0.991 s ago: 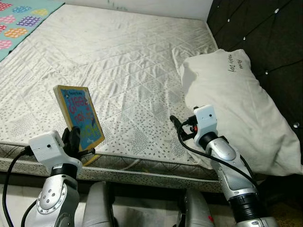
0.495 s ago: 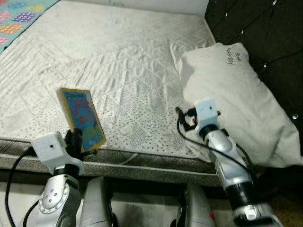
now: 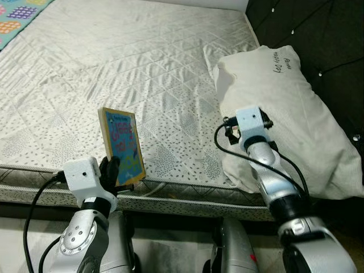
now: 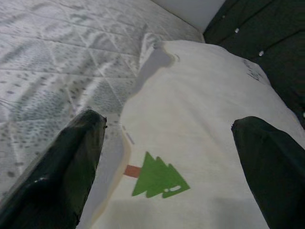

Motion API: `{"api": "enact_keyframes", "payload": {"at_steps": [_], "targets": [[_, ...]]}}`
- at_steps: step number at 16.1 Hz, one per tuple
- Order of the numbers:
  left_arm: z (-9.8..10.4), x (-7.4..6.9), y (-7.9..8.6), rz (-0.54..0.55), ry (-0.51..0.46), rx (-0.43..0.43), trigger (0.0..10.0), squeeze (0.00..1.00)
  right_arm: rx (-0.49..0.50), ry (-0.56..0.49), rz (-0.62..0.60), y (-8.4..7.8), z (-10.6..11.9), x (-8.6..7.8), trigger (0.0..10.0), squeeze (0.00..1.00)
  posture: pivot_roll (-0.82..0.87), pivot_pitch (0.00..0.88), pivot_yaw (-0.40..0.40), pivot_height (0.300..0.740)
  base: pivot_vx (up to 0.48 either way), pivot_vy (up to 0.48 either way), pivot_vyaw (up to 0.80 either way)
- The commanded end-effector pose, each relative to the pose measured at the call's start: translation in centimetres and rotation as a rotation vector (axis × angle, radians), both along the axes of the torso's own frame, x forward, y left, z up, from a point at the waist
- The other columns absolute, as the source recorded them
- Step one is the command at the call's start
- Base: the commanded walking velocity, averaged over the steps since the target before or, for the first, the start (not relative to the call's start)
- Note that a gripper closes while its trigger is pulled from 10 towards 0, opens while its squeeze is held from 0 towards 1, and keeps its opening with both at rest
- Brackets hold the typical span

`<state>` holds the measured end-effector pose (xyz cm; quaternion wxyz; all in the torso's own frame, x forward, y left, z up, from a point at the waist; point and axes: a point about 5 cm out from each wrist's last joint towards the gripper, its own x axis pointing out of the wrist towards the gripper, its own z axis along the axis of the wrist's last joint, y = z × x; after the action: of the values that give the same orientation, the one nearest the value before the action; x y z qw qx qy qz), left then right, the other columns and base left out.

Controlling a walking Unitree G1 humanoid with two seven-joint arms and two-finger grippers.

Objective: Clean up the room

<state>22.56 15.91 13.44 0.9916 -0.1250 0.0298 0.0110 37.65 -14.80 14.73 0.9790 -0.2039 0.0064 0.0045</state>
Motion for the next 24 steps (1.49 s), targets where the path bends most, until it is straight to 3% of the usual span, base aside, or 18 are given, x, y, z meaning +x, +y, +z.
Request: {"api": "enact_keyframes", "payload": {"at_steps": [1,5,8,10,12,13,24], "targets": [[1.3,-0.2,-0.6,-0.023,-0.045,-0.011,10.0,0.0,-0.003,-0.01,-0.029,-0.1,0.5,0.6,10.0,0.0,-0.01,0.162,-0.107,0.549,0.0,0.0,0.0],[1.8,-0.1,-1.0,-0.038,-0.056,-0.01,10.0,0.0,-0.022,-0.036,-0.053,0.7,2.1,1.9,10.0,0.0,0.0,0.154,-0.11,0.549,0.0,0.0,0.0],[2.5,0.7,-2.0,-0.06,-0.071,-0.029,10.0,0.0,-0.048,-0.047,-0.077,1.4,2.7,2.5,10.0,0.0,0.02,0.145,-0.113,0.549,0.0,0.0,0.0],[2.9,1.0,-3.0,-0.099,-0.071,-0.053,10.0,0.0,-0.035,-0.048,-0.059,2.8,2.7,2.6,10.0,0.0,0.02,0.145,-0.113,0.549,0.0,0.0,0.0],[2.7,0.8,-3.9,-0.167,-0.052,-0.075,10.0,0.0,0.059,-0.043,0.03,5.0,2.8,2.6,10.0,0.0,0.03,0.139,-0.11,0.549,0.0,0.0,0.0],[2.4,0.6,-3.9,-0.171,-0.047,-0.059,10.0,0.0,0.06,-0.037,0.064,5.8,2.6,2.4,10.0,0.0,0.03,0.134,-0.11,0.549,0.0,0.0,0.0],[2.4,0.6,-3.9,-0.171,-0.047,-0.059,10.0,0.0,0.06,-0.037,0.064,5.8,2.6,2.4,10.0,0.0,0.03,0.134,-0.11,0.549,0.0,0.0,0.0]]}}
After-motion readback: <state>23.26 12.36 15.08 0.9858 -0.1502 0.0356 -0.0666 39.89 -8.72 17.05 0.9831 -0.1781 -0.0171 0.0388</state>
